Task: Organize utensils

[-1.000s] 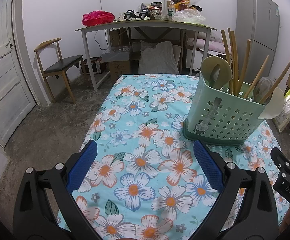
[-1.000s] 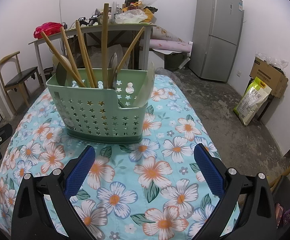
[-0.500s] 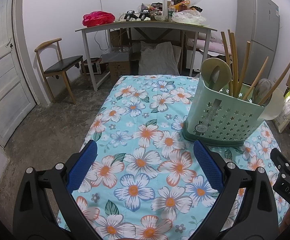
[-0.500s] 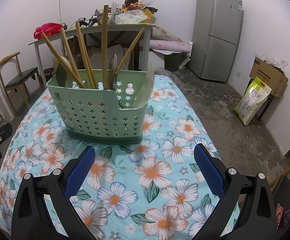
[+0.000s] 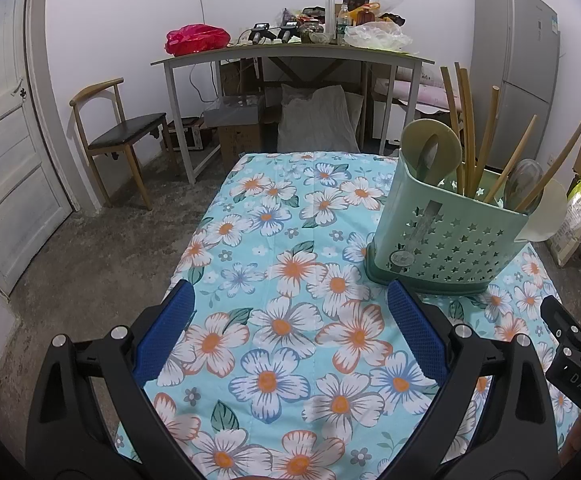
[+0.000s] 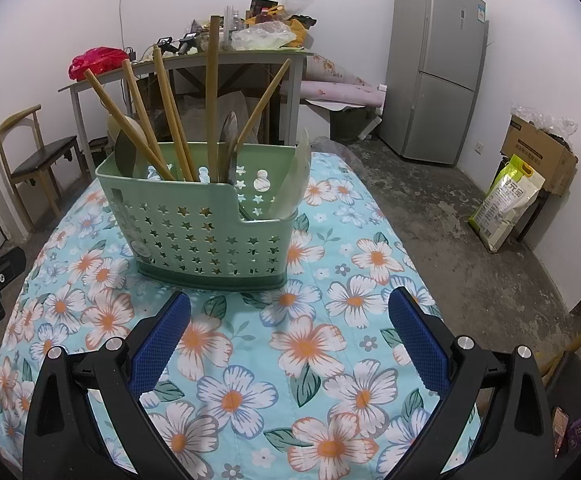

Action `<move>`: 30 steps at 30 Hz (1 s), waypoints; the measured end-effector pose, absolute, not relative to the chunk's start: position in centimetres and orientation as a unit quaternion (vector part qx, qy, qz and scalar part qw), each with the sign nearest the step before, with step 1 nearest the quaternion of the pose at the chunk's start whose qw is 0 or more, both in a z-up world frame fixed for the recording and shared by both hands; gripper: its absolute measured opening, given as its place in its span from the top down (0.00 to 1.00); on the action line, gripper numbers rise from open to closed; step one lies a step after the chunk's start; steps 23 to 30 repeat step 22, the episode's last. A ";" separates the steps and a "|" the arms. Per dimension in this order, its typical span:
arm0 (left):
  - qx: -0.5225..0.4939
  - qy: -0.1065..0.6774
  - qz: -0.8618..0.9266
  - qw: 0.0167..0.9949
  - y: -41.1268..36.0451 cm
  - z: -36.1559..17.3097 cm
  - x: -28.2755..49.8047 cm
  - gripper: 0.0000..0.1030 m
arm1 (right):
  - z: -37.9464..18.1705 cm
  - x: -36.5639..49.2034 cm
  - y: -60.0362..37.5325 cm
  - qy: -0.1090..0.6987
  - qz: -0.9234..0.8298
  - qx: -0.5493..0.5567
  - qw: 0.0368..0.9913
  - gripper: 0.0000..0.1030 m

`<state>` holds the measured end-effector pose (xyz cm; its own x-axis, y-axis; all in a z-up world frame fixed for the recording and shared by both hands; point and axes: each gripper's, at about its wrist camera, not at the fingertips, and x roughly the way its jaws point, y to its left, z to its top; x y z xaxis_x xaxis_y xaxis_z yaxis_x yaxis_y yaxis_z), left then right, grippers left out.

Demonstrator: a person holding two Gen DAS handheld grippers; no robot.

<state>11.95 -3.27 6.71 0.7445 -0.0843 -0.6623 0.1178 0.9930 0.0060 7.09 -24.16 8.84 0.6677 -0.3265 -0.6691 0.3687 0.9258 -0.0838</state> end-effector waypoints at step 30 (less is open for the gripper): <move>0.024 0.354 -0.054 0.933 -3.3 6.6 12.0 0.09 | 9.0 7.0 -24.1 0.362 -0.192 0.034 0.912 0.06</move>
